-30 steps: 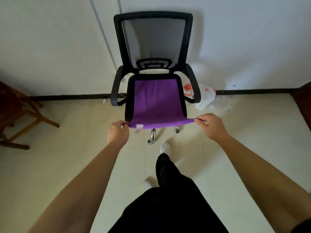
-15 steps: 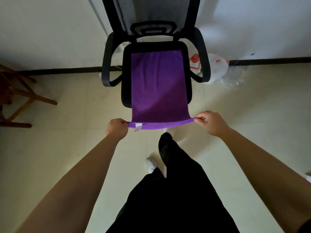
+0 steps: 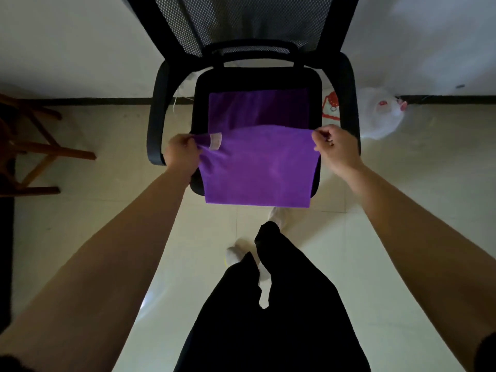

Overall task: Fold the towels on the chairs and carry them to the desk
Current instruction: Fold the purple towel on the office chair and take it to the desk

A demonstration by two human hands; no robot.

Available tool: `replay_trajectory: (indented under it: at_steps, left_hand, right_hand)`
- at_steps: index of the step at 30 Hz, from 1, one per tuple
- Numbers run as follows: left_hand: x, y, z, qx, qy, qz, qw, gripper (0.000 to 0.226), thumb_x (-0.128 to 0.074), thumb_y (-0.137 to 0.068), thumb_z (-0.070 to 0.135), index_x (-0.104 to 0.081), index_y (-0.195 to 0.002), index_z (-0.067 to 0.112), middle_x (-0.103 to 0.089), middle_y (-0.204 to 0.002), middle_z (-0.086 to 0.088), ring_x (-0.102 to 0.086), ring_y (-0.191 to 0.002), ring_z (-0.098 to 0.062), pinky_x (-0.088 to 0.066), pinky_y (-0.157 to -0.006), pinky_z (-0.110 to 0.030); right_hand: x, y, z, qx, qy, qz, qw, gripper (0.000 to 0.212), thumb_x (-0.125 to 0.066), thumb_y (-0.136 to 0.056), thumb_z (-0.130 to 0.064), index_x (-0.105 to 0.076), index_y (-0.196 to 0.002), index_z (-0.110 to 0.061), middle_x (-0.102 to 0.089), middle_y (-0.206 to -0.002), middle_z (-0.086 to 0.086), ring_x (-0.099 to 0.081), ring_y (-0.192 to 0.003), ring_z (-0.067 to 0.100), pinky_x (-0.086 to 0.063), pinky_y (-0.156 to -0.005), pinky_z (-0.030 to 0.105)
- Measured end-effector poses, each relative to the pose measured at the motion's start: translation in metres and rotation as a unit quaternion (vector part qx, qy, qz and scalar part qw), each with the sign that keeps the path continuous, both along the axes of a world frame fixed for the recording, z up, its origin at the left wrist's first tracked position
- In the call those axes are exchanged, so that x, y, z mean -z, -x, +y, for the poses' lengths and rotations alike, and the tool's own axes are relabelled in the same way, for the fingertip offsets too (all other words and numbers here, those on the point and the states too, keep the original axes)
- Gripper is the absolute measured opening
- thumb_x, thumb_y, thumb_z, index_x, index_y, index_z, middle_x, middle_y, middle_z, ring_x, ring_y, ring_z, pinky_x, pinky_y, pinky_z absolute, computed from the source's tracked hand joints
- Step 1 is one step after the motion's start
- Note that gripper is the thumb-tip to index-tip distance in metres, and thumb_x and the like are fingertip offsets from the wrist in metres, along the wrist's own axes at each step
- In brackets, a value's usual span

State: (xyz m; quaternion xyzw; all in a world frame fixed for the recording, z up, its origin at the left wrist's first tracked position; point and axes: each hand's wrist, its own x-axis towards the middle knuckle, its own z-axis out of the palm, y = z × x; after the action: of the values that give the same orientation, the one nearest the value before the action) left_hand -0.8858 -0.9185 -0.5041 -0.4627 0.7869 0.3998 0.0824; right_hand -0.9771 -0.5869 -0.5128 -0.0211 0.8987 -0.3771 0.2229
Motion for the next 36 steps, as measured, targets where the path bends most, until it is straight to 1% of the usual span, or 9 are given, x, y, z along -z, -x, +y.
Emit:
replay_trajectory:
  at_steps: [4, 8, 13, 16, 20, 24, 28, 32, 36]
  left_hand:
    - [0.006, 0.056, 0.002, 0.005, 0.012, 0.015, 1.000, 0.029, -0.045, -0.092, 0.015, -0.068, -0.110, 0.015, -0.072, -0.095, -0.010, -0.071, -0.086, -0.027, -0.060, -0.077, -0.044]
    - [0.037, 0.092, -0.010, 0.020, 0.063, -0.010, 0.998, 0.030, -0.047, -0.095, 0.015, -0.067, -0.116, 0.013, -0.071, -0.103, -0.005, -0.066, -0.092, -0.019, -0.047, -0.062, -0.020]
    - [0.092, 0.126, -0.027, 0.013, 0.070, -0.016, 0.997, 0.028, -0.054, -0.090, 0.016, -0.065, -0.114, 0.007, -0.071, -0.103, -0.012, -0.070, -0.093, -0.027, -0.057, -0.075, -0.035]
    - [0.127, 0.144, -0.040, 0.034, 0.088, -0.033, 0.995, 0.028, -0.055, -0.088, 0.017, -0.067, -0.110, 0.007, -0.071, -0.105, -0.015, -0.069, -0.095, -0.030, -0.058, -0.083, -0.045]
    - [0.171, 0.171, -0.061, 0.045, 0.095, -0.034, 0.994, 0.031, -0.050, -0.081, 0.030, -0.070, -0.100, 0.015, -0.074, -0.097, -0.012, -0.072, -0.089, -0.029, -0.058, -0.083, -0.043]
    - [0.192, 0.196, -0.066, 0.108, 0.134, -0.046, 0.984, 0.033, -0.047, -0.094, 0.024, -0.067, -0.113, 0.006, -0.069, -0.114, -0.017, -0.064, -0.107, -0.033, -0.051, -0.089, -0.034]
    - [0.206, 0.208, -0.064, 0.128, 0.222, -0.065, 0.964, 0.033, -0.045, -0.099, 0.023, -0.061, -0.125, 0.011, -0.063, -0.128, -0.011, -0.054, -0.121, -0.029, -0.038, -0.092, -0.032]
    - [0.214, 0.197, -0.061, 0.112, 0.188, 0.006, 0.976, 0.038, -0.046, -0.097, 0.020, -0.052, -0.130, 0.003, -0.055, -0.131, -0.016, -0.053, -0.121, -0.027, -0.037, -0.091, -0.025]
    - [0.203, 0.159, -0.036, 0.170, 0.240, 0.063, 0.954, 0.054, -0.047, -0.095, 0.029, -0.040, -0.141, 0.001, -0.033, -0.147, -0.025, -0.038, -0.134, -0.035, -0.032, -0.108, -0.031]
  right_hand:
    - [0.026, 0.048, -0.018, 0.052, 0.018, 0.011, 0.998, 0.032, -0.051, -0.103, -0.033, -0.063, -0.122, -0.011, -0.069, -0.102, 0.000, -0.071, -0.081, 0.012, -0.052, -0.069, 0.015]
    - [0.059, 0.083, -0.028, 0.075, 0.000, 0.038, 0.996, 0.030, -0.053, -0.102, -0.031, -0.066, -0.120, -0.011, -0.070, -0.095, 0.003, -0.068, -0.072, 0.010, -0.053, -0.070, 0.019]
    - [0.103, 0.110, -0.045, 0.039, -0.063, 0.064, 0.995, 0.028, -0.052, -0.102, -0.026, -0.065, -0.123, -0.012, -0.071, -0.111, 0.007, -0.068, -0.096, 0.017, -0.045, -0.079, 0.017]
    - [0.130, 0.126, -0.062, 0.028, -0.111, 0.074, 0.991, 0.029, -0.050, -0.102, -0.021, -0.064, -0.126, -0.011, -0.068, -0.120, 0.010, -0.064, -0.110, 0.024, -0.047, -0.091, 0.027]
    - [0.169, 0.150, -0.071, 0.062, -0.177, 0.081, 0.979, 0.029, -0.047, -0.101, -0.022, -0.064, -0.124, -0.013, -0.067, -0.121, 0.011, -0.061, -0.115, 0.027, -0.043, -0.094, 0.030]
    - [0.195, 0.166, -0.081, 0.083, -0.214, 0.088, 0.969, 0.032, -0.044, -0.103, -0.023, -0.061, -0.127, -0.011, -0.060, -0.129, 0.016, -0.057, -0.118, 0.030, -0.040, -0.097, 0.031]
    - [0.209, 0.171, -0.088, 0.089, -0.229, 0.125, 0.961, 0.033, -0.041, -0.102, -0.020, -0.057, -0.129, -0.010, -0.057, -0.131, 0.015, -0.050, -0.122, 0.027, -0.031, -0.091, 0.020]
    - [0.214, 0.153, -0.090, 0.134, -0.149, 0.146, 0.969, 0.049, -0.049, -0.099, -0.018, -0.041, -0.145, -0.005, -0.037, -0.147, 0.021, -0.044, -0.133, 0.026, -0.019, -0.095, -0.008]
    - [0.206, 0.117, -0.095, 0.030, -0.212, 0.218, 0.952, 0.059, -0.048, -0.099, -0.029, -0.036, -0.151, -0.005, -0.021, -0.157, 0.032, -0.026, -0.146, 0.040, -0.008, -0.120, 0.017]
